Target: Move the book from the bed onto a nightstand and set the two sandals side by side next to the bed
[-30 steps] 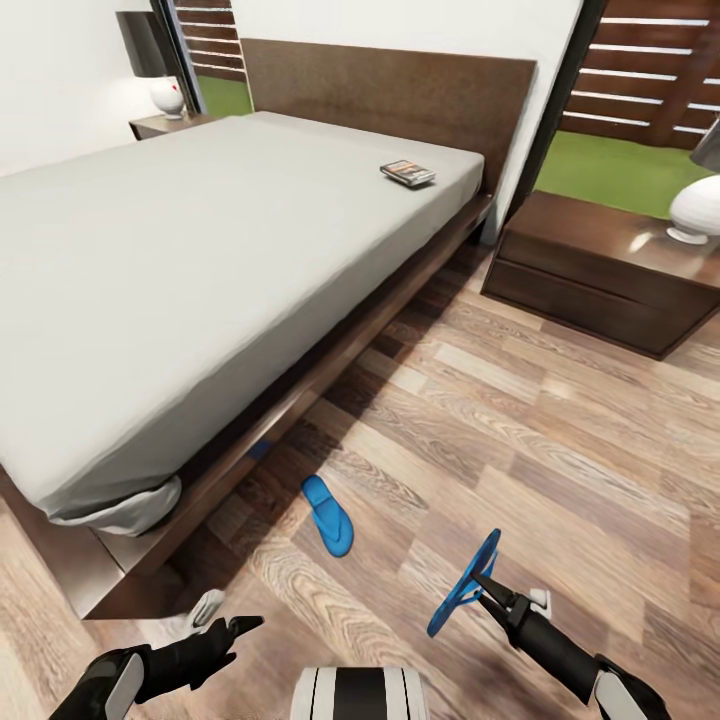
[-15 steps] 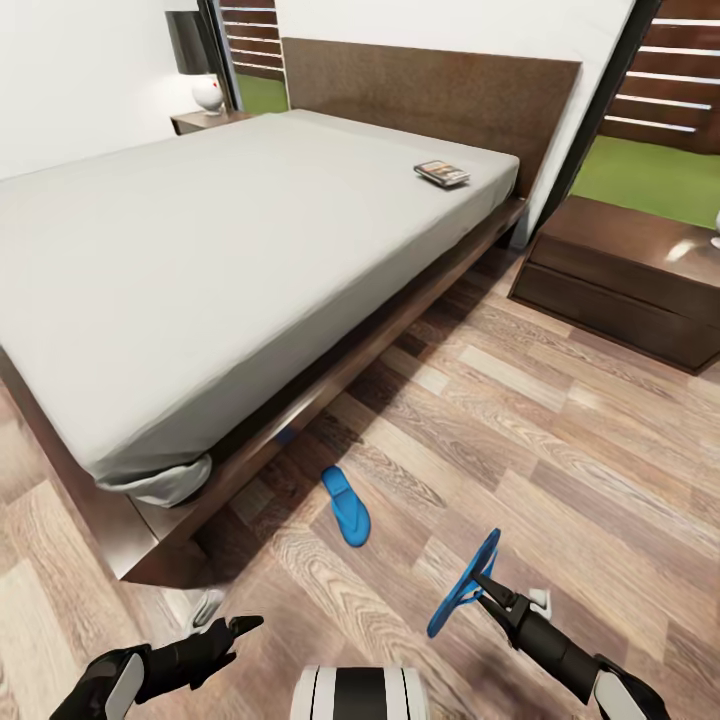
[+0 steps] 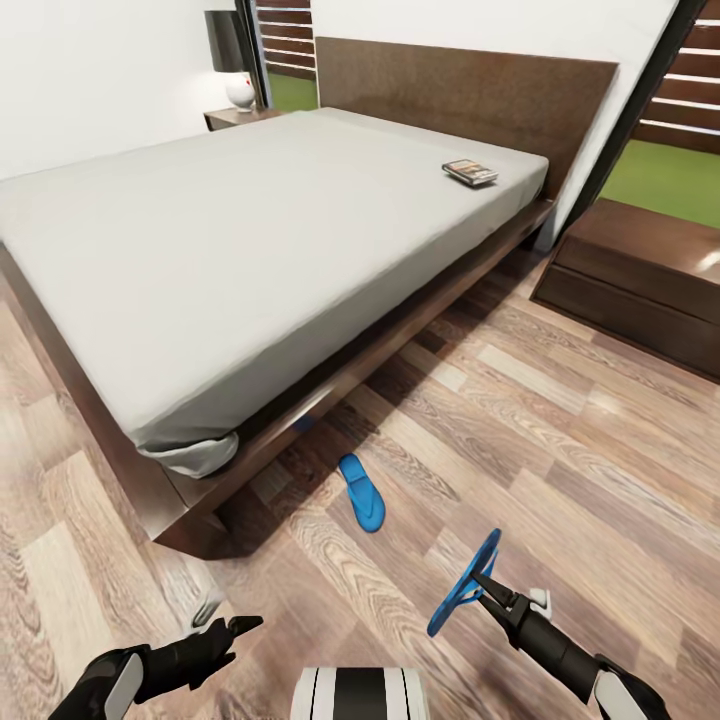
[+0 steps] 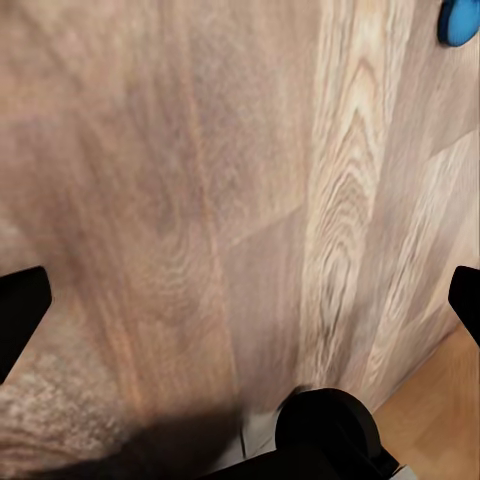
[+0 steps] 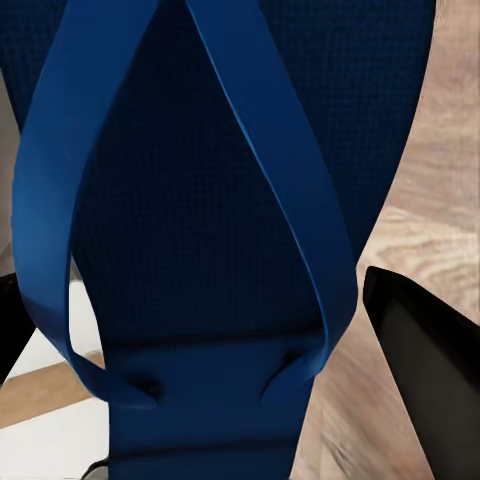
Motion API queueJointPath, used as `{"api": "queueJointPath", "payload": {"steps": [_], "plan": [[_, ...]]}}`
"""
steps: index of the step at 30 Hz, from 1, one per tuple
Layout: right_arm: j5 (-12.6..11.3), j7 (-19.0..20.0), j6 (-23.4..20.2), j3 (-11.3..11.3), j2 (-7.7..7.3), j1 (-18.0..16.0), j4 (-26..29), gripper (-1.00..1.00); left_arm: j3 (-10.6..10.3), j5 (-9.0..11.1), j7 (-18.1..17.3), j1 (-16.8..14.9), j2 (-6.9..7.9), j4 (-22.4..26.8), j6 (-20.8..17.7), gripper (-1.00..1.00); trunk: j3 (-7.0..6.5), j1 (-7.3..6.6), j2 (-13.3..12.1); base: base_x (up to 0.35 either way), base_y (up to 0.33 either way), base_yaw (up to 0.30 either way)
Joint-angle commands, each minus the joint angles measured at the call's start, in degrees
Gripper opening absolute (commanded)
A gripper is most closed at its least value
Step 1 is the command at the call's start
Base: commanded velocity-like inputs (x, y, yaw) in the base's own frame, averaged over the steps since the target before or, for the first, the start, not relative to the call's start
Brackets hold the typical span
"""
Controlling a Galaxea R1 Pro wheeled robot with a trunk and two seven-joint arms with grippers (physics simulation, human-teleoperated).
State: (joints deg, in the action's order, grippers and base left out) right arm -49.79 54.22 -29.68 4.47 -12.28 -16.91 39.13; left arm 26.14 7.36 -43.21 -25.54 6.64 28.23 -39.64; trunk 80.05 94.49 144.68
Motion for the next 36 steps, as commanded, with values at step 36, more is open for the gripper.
{"api": "queueJointPath", "payload": {"steps": [36], "plan": [[-0.07, -3.77, -0.61, -0.78, 0.06, -0.03, -0.02, -1.0, 0.35, 0.14, -0.31, -0.04, 0.92, -0.12, -0.54, 1.0, 0.04, -0.01, 0.01, -0.044, 0.0, 0.098]]}}
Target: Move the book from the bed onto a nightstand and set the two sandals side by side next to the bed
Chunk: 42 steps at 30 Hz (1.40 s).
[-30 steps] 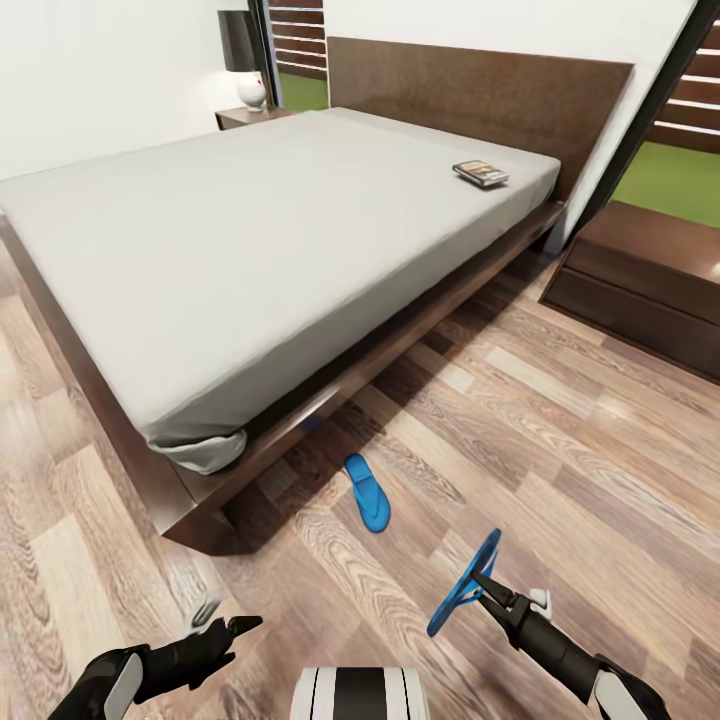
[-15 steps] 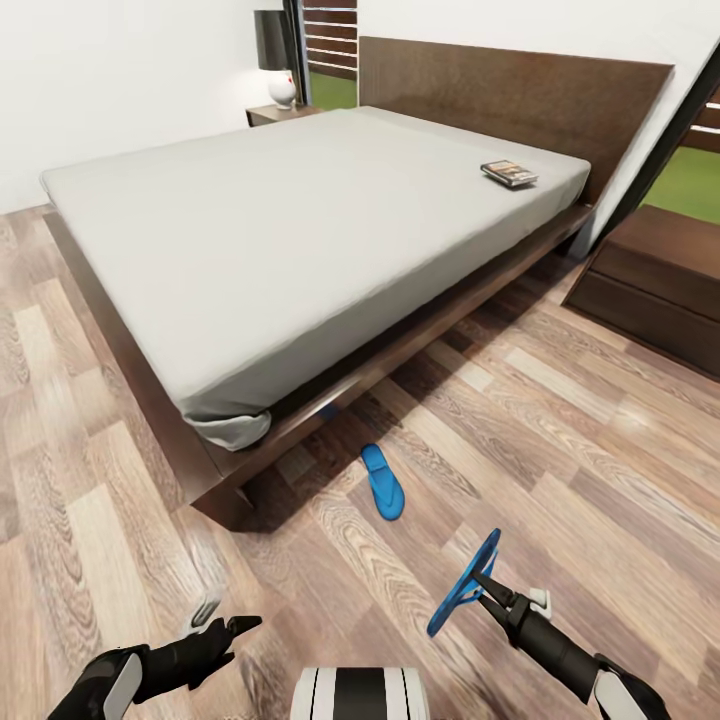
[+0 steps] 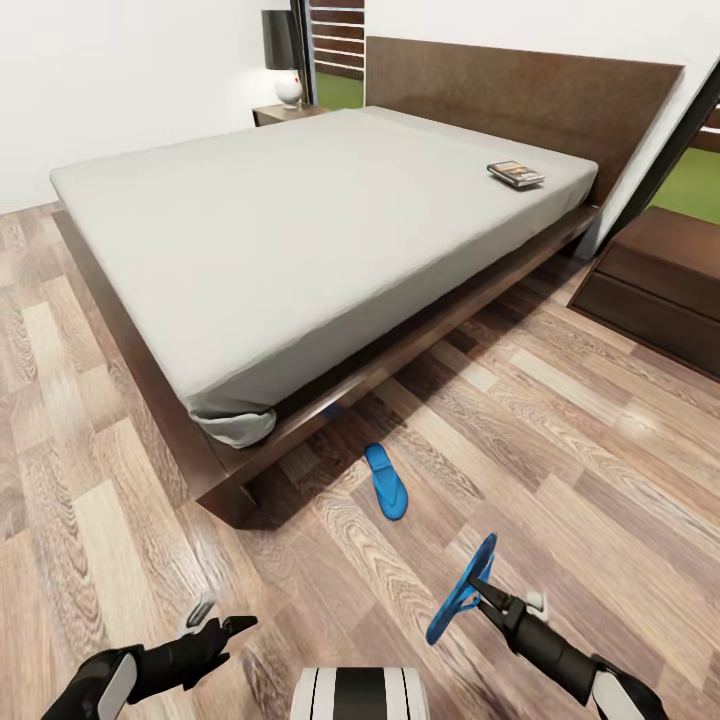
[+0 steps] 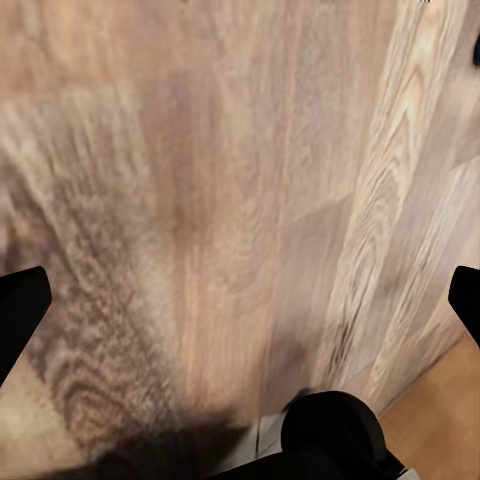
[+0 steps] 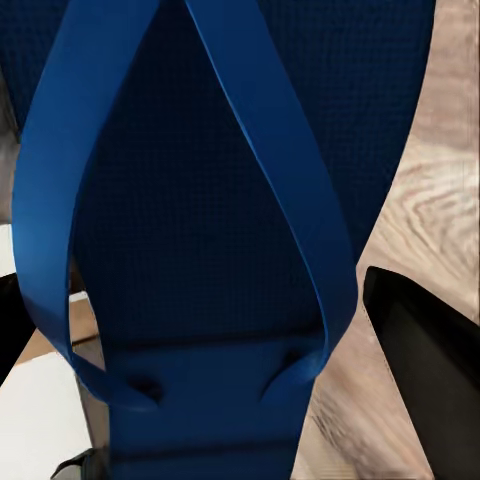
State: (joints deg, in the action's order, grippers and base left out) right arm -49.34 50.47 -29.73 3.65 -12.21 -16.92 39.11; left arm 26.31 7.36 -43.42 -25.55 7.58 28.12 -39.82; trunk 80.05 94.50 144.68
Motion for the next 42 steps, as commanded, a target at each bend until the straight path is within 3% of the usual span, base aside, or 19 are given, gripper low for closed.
{"api": "queueJointPath", "payload": {"steps": [1, 6, 15, 18, 21, 22, 24, 25, 28, 29, 31, 32, 36, 38, 42], "plan": [[-0.54, -0.4, -0.57, 0.02, 0.01, 0.01, 0.02, -1.0, 0.19, 0.15, -0.11, -0.03, 0.15, -0.04, -0.39, 1.0, 0.03, -0.01, 0.01, 0.0, 0.0, 0.0], [-0.59, -4.95, -0.68, -0.11, 0.28, 0.0, 0.32, -1.0, 0.26, 0.34, -0.24, -0.01, 1.78, -0.72, -0.37, 1.0, 0.03, -0.01, 0.01, 0.0, 0.0, 0.0], [-0.62, -11.36, -0.99, -0.21, 0.57, -0.81, 1.64, -1.0, 1.46, 0.59, -0.6, 0.05, 3.28, -1.29, -0.23, 1.0, 0.03, -0.01, 0.01, 0.0, 0.0, 0.0], [-0.68, -15.28, -1.17, -0.24, 1.64, -2.75, 1.74, -1.0, 2.59, 0.6, -1.55, 0.06, 3.86, -1.49, -0.24, 1.0, 0.03, -0.01, 0.01, 0.0, 0.0, 0.0], [-1.22, -21.76, -2.21, -0.21, 3.7, -5.7, 1.75, -1.0, 3.42, 0.54, -3.04, 0.06, 4.29, -1.88, -0.2, 1.0, 0.03, -0.01, 0.01, 0.0, 0.0, 0.0], [-1.72, -25.6, -3.02, -0.17, 5.15, -7.25, 1.75, -1.0, 3.6, 0.51, -3.64, 0.06, 4.61, -2.08, -0.19, 1.0, 0.03, -0.01, 0.01, 0.0, 0.0, 0.0], [-2.58, -29.49, -3.65, -0.1, 6.73, -8.76, 1.75, -1.0, 3.72, 0.49, -4.04, 0.06, 4.92, -2.29, -0.18, 1.0, 0.03, -0.01, 0.01, 0.0, 0.0, 0.0], [-4.1, -33.32, -4.07, -0.02, 8.3, -10.27, 1.75, -1.0, 3.81, 0.48, -4.32, 0.06, 5.19, -2.48, -0.21, 1.0, 0.03, -0.01, 0.01, 0.0, 0.0, 0.0], [-9.14, -41.1, -4.37, 0.07, 10.78, -13.15, 1.76, -1.0, 3.93, 0.47, -4.65, 0.06, 5.78, -2.77, -0.24, 1.0, 0.03, -0.01, 0.01, 0.0, 0.0, 0.0], [-12.36, -45.17, -4.36, 0.09, 11.8, -14.37, 1.76, -1.0, 3.93, 0.48, -4.75, 0.06, 6.05, -2.84, -0.25, 1.0, 0.03, -0.01, 0.01, 0.0, 0.0, 0.0], [-15.69, -49.23, -4.28, 0.1, 12.77, -15.48, 1.76, -1.0, 3.94, 0.51, -4.83, 0.06, 6.31, -2.89, -0.25, 1.0, 0.03, -0.01, 0.01, 0.0, 0.0, 0.0], [-18.93, -53.17, -4.14, 0.11, 13.61, -16.5, 1.76, -1.0, 3.94, 0.52, -4.89, 0.06, 6.58, -2.93, -0.26, 1.0, 0.03, -0.01, 0.01, 0.0, 0.0, 0.0], [-27.02, -63.1, -2.08, 0.12, 15.06, -19.14, 1.55, -1.0, 3.99, 0.54, -4.91, 0.06, 7.02, -2.97, -0.26, 1.0, 0.03, -0.01, 0.01, 0.0, 0.0, 0.0], [-29.34, -65.97, -0.51, 0.12, 15.32, -19.82, 1.29, -1.0, 4.0, 0.55, -4.94, 0.06, 7.08, -2.97, -0.26, 1.0, 0.03, -0.01, 0.01, 0.0, 0.0, 0.0], [-36.19, -76.38, 4.91, 0.12, 15.75, -21.63, 0.72, -1.0, 4.05, 0.55, -4.99, 0.06, 7.24, -2.98, -0.29, 1.0, 0.03, -0.01, 0.01, 0.0, 0.0, 0.0]]}}
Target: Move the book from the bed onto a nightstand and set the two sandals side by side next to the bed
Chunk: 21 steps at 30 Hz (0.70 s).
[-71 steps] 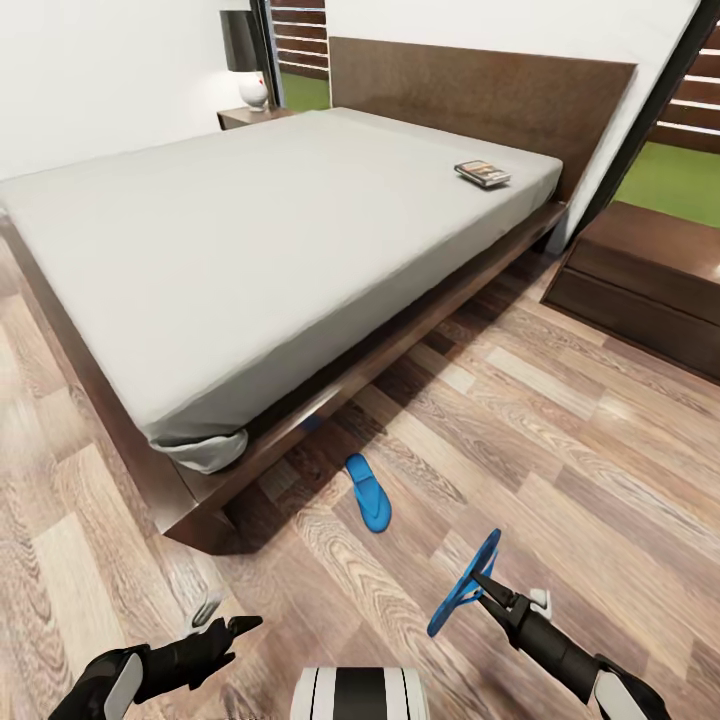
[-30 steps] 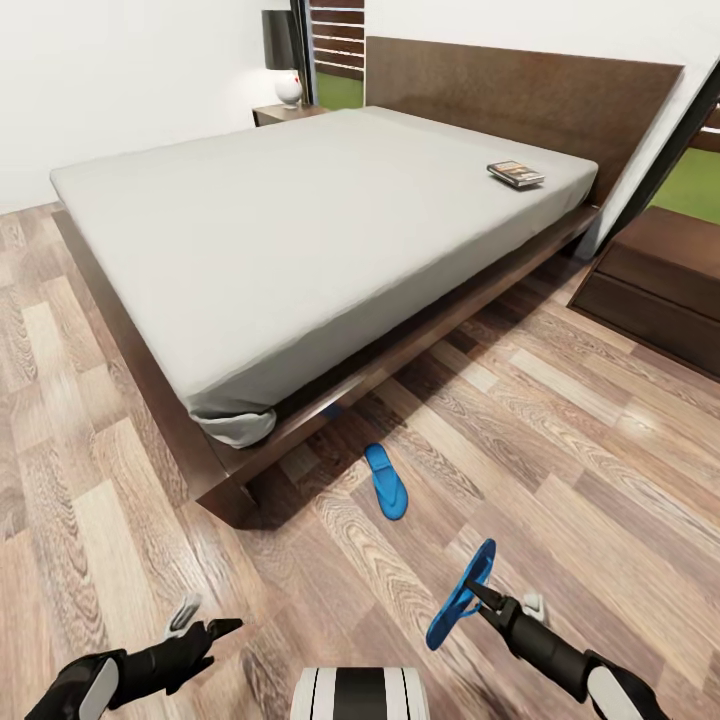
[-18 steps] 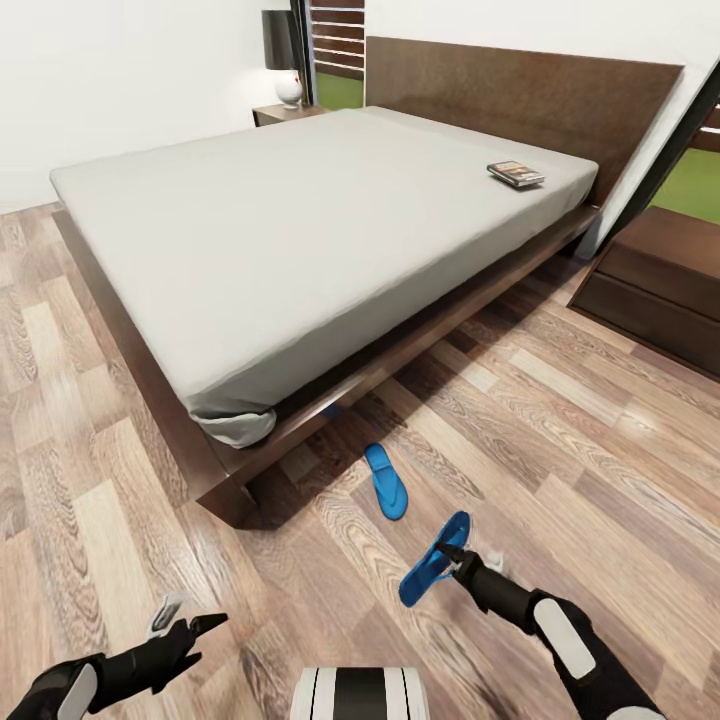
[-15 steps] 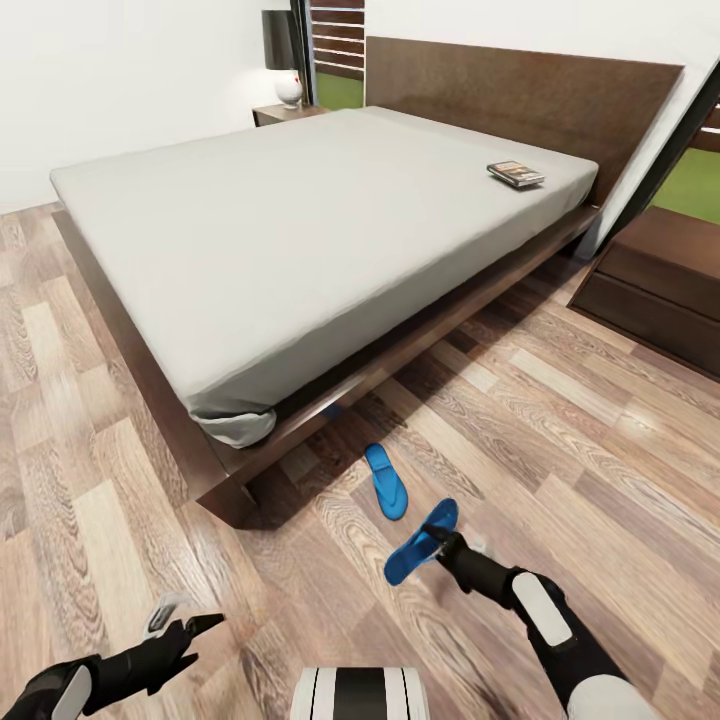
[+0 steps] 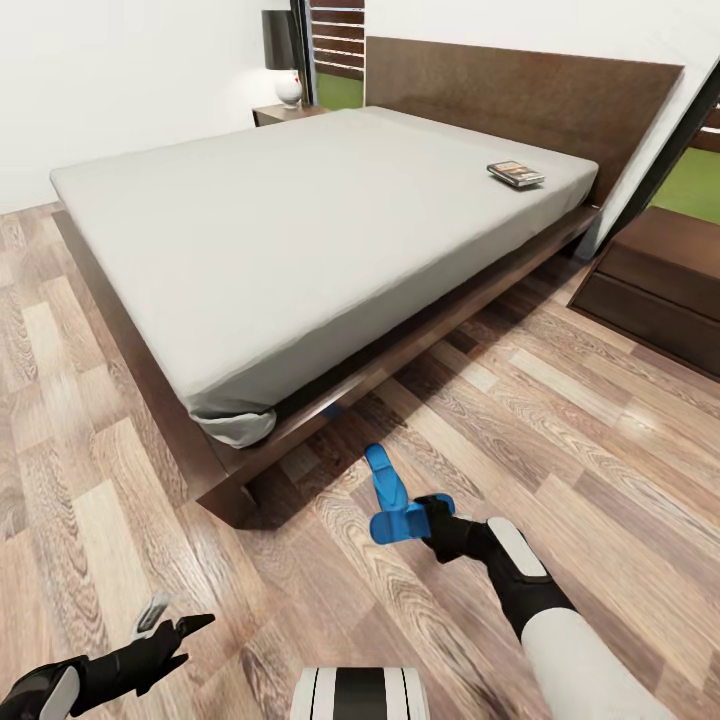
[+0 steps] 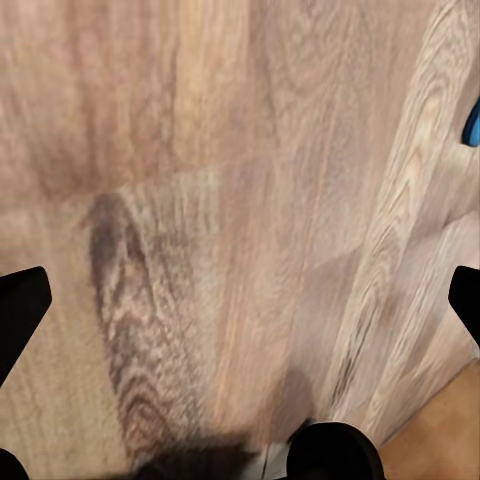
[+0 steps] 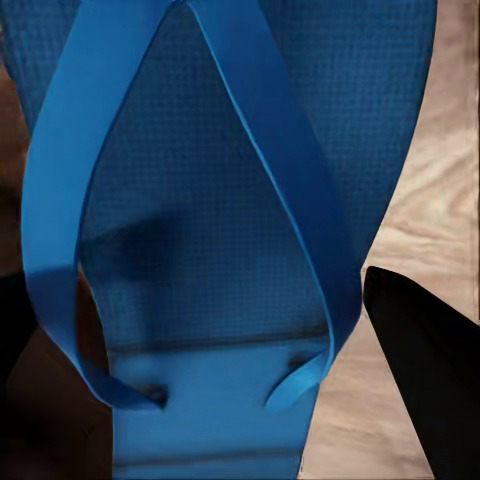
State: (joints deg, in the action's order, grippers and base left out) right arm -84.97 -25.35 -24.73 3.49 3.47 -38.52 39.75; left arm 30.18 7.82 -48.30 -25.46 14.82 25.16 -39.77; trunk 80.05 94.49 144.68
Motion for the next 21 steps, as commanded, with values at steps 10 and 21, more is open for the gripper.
{"api": "queueJointPath", "payload": {"steps": [10, 21], "plan": [[-7.36, -21.37, 10.87, 0.23, 0.27, -3.23, 0.08, -1.0, 0.22, 0.09, -0.04, -0.03, 0.9, -0.07, -0.39, 1.0, 0.04, -0.01, 0.02, 0.0, 0.0, 0.0], [-7.53, -23.15, 11.59, 0.84, 0.05, -3.52, -0.44, -1.0, 0.23, 0.06, -0.04, -0.02, 1.25, -0.36, -0.5, 1.0, 0.04, -0.01, 0.02, 0.0, 0.0, 0.0]]}}
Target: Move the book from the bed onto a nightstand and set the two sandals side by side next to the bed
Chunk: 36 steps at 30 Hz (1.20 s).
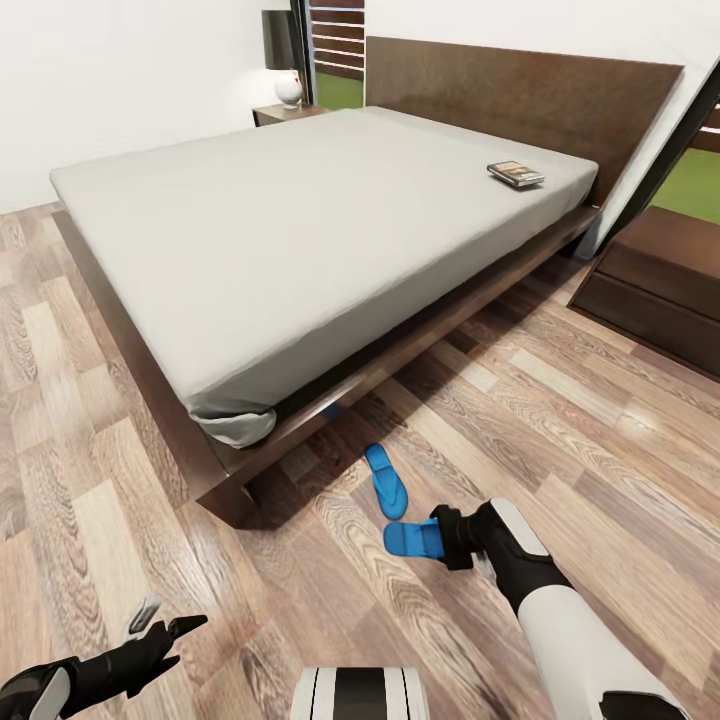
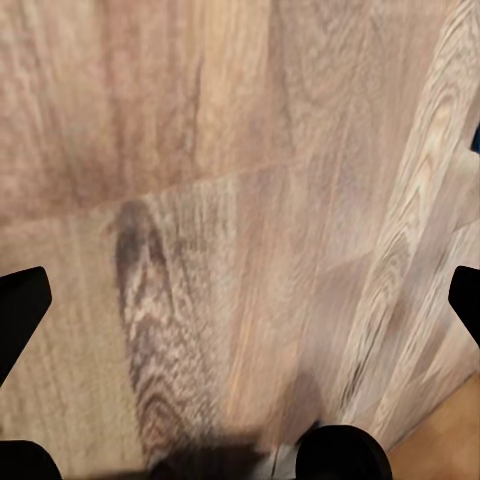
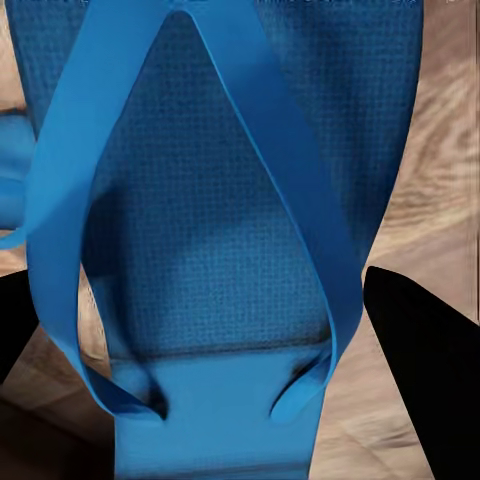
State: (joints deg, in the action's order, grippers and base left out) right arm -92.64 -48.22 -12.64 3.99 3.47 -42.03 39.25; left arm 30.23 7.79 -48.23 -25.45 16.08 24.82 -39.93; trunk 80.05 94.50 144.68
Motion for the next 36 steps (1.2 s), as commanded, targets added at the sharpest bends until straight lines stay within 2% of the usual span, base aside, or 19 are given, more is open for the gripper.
{"api": "queueJointPath", "payload": {"steps": [1, 9, 36], "plan": [[0.14, -0.23, -0.51, 0.35, 0.04, -0.01, -0.07, -1.0, 0.18, 0.09, -0.11, -0.03, 0.01, -0.04, -0.35, 1.0, 0.04, -0.01, 0.02, 0.0, 0.0, 0.0], [0.37, 2.29, -0.63, 0.41, -0.19, 0.02, -2.94, -1.0, 0.18, 0.03, -0.07, -0.04, 0.09, -0.12, -0.41, 1.0, 0.04, -0.01, 0.02, 0.0, 0.028, 0.0], [0.26, 2.5, -0.58, 0.37, -0.12, 0.02, -3.74, -1.0, 0.18, 0.03, -0.02, -0.04, 0.35, -0.61, -0.41, 1.0, 0.04, -0.01, 0.02, 0.0, 0.183, -0.018]]}}
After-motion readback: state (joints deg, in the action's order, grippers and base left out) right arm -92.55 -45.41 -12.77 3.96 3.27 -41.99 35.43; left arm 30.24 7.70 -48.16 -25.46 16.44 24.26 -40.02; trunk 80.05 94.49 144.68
